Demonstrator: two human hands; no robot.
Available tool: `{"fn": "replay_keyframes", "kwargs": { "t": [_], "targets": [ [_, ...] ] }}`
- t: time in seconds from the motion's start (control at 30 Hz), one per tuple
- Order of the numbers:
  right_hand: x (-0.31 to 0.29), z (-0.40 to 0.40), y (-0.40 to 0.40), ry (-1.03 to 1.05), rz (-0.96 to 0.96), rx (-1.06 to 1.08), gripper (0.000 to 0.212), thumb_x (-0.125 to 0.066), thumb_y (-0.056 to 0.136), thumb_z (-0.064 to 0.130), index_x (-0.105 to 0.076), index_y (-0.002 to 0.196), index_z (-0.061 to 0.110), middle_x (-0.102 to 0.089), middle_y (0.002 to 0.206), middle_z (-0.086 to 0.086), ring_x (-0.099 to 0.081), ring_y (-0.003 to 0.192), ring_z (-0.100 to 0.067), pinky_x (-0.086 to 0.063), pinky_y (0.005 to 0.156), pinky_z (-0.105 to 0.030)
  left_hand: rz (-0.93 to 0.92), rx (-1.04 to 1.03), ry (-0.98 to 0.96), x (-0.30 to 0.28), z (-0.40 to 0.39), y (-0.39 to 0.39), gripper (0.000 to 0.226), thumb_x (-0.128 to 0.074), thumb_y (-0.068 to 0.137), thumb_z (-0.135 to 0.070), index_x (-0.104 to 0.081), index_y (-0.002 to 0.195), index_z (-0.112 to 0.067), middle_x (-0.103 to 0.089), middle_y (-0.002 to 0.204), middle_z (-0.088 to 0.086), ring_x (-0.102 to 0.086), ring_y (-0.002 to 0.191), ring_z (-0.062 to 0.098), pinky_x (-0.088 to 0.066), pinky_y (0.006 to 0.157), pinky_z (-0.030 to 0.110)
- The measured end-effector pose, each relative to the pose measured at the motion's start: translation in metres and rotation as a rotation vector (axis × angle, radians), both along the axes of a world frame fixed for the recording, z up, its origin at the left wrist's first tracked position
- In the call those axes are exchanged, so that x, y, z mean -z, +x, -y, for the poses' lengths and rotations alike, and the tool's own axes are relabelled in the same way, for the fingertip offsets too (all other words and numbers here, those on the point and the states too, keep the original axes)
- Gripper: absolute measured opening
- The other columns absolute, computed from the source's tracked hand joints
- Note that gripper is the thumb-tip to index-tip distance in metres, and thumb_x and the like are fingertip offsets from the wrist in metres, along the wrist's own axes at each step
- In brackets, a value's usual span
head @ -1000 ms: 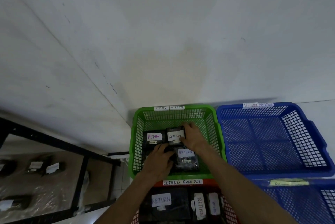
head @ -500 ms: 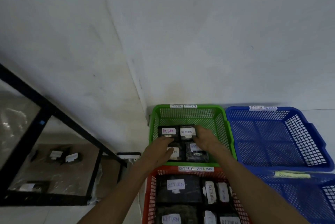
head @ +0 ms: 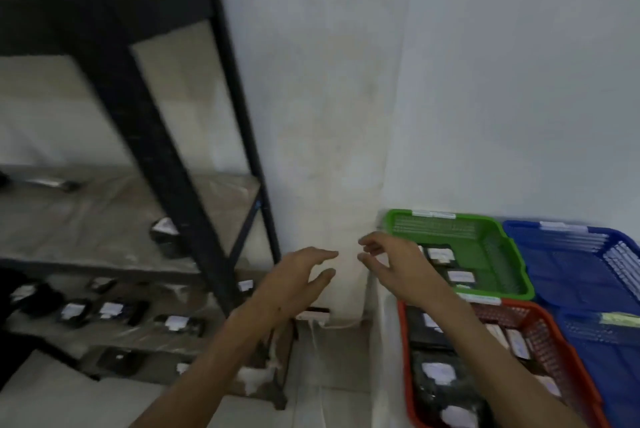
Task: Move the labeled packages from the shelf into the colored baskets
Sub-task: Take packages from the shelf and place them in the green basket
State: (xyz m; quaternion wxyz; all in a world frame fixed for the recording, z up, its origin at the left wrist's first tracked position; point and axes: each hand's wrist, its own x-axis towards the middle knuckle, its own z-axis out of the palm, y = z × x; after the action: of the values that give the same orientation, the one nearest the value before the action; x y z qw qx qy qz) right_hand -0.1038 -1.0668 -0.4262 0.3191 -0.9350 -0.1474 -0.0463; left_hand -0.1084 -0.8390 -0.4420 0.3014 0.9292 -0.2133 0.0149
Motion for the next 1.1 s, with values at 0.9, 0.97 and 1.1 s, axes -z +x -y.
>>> {"fn": "replay_keyframes", "kwargs": {
  "t": [0.9,0.97,1.1],
  "targets": [
    [-0.099,-0.633,0.131,-0.099,-0.063,-0.417,0.036,-0.056,0.099,0.038,-0.063,0.123,0.012,-0.065,0.121,-0.010,-0.061,0.112,-0.027,-0.046,0.086,-0.031,-0.061,-0.583,0.095,-0.097,-0.632,0.049,0.030,-0.062,0.096,-0.028,-0.067,0.124,-0.019,-0.070,0.119,-0.001,-0.067,0.109,0.014,-0.049,0.089,0.023],
    [-0.092,-0.673,0.162,-0.143,-0.053,-0.393,0.033,-0.058,0.097,0.039,-0.066,0.116,0.014,-0.067,0.116,-0.010,-0.063,0.107,-0.029,-0.045,0.081,-0.030,-0.090,-0.609,0.091,-0.093,-0.670,0.067,0.027,-0.063,0.095,-0.027,-0.068,0.121,-0.019,-0.072,0.115,0.002,-0.067,0.107,0.016,-0.051,0.088,0.025],
    [-0.076,-0.734,0.202,-0.232,-0.091,-0.359,0.041,-0.060,0.095,0.039,-0.063,0.125,0.012,-0.061,0.126,-0.015,-0.059,0.116,-0.031,-0.045,0.089,-0.030,-0.086,-0.663,0.113,-0.082,-0.738,0.093,0.024,-0.066,0.092,-0.023,-0.069,0.115,-0.016,-0.072,0.108,0.001,-0.067,0.097,0.012,-0.049,0.083,0.022]
  ]
}}
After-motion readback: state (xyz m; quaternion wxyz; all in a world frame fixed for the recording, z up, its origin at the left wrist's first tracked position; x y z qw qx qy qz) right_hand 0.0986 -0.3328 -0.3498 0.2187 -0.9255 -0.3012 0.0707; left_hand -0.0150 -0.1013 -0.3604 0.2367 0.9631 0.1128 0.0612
